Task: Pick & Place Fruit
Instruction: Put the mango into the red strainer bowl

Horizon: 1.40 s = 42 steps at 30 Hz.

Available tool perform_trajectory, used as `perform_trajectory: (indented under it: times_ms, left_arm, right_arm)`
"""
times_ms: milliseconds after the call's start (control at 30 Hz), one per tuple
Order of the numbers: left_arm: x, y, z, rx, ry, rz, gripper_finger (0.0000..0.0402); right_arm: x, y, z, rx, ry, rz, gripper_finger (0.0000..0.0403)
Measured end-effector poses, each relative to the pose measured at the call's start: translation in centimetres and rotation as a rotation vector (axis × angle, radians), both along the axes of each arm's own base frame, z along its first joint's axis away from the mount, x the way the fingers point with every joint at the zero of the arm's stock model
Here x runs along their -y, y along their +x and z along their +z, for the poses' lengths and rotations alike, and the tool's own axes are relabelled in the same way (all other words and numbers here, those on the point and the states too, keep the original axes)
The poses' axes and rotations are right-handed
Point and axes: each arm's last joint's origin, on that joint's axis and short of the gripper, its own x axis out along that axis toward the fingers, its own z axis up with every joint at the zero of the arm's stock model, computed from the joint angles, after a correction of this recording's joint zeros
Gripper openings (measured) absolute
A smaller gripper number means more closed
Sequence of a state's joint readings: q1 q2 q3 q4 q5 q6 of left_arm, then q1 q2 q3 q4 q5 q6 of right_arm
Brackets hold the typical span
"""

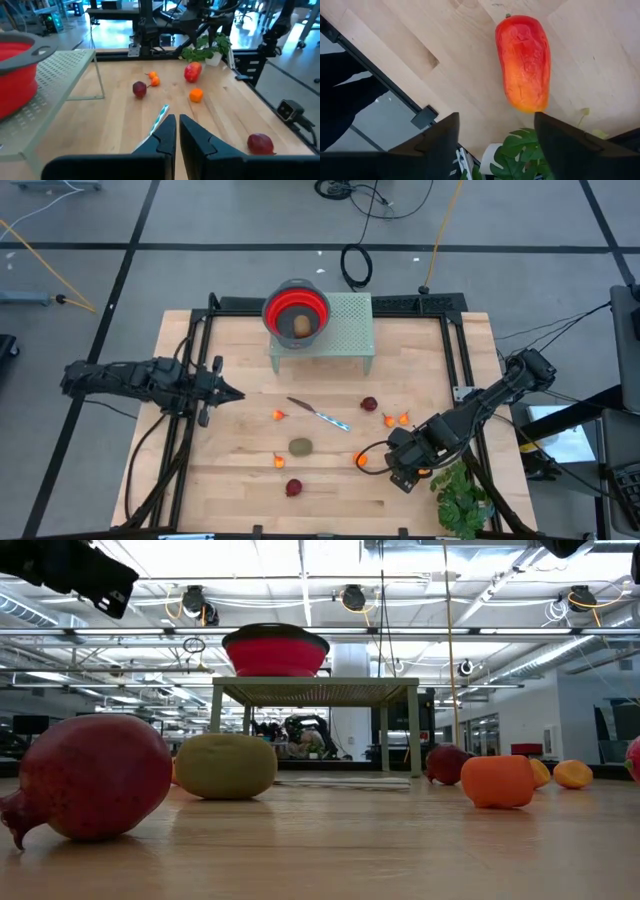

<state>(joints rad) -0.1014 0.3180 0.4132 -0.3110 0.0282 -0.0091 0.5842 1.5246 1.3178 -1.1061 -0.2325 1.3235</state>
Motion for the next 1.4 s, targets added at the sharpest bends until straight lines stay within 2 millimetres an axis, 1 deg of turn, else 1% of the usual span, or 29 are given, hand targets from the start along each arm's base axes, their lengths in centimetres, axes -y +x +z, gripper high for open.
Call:
perform_trajectory:
  times_ms: [267,367,467,700,900,1033,1133,1233,1400]
  left_arm:
    - [0.0,-0.1,-0.3,-0.047,-0.102,0.023,0.0021]
    - [0.1,-0.4,-0.2,-0.029,-0.105,0.01,0.0021]
    - [0.0,-1.2,0.0,0.008,-0.091,0.006,0.0021]
    - [-0.4,-3.7,0.4,0.119,-0.054,0.04,0.0021]
    - [-0.5,-4.5,0.2,0.132,-0.031,0.019,0.0021]
    - [-0.4,-4.0,-0.7,0.131,-0.03,0.019,0.0021]
    - [-0.3,-3.0,-1.9,0.153,-0.051,0.02,0.0021]
    - [-0.2,-2.5,-3.2,0.114,-0.082,0.026,0.0021]
    - [-0.2,-2.5,-3.4,0.112,-0.083,0.026,0.0021]
  right_arm:
    - [0.0,-0.1,0.0,-0.008,-0.005,0.0,0.0354]
    - [0.0,-0.1,0.0,-0.008,-0.005,-0.001,0.0379]
    - [0.0,-0.1,0.0,-0.009,-0.005,-0.002,0.0395]
    - [0.1,-0.1,0.0,0.0,-0.008,0.036,0.0395]
    - [0.2,-0.1,-0.1,0.011,-0.038,0.043,0.0399]
    - [0.3,-0.1,-0.1,0.015,-0.059,0.02,0.0399]
    - [0.3,-0.1,-0.1,0.015,-0.059,0.017,0.0399]
    - [0.3,-0.1,-0.1,0.014,-0.063,0.016,0.0399]
    - [0.5,-0.1,-0.3,0.033,-0.111,0.008,0.0399]
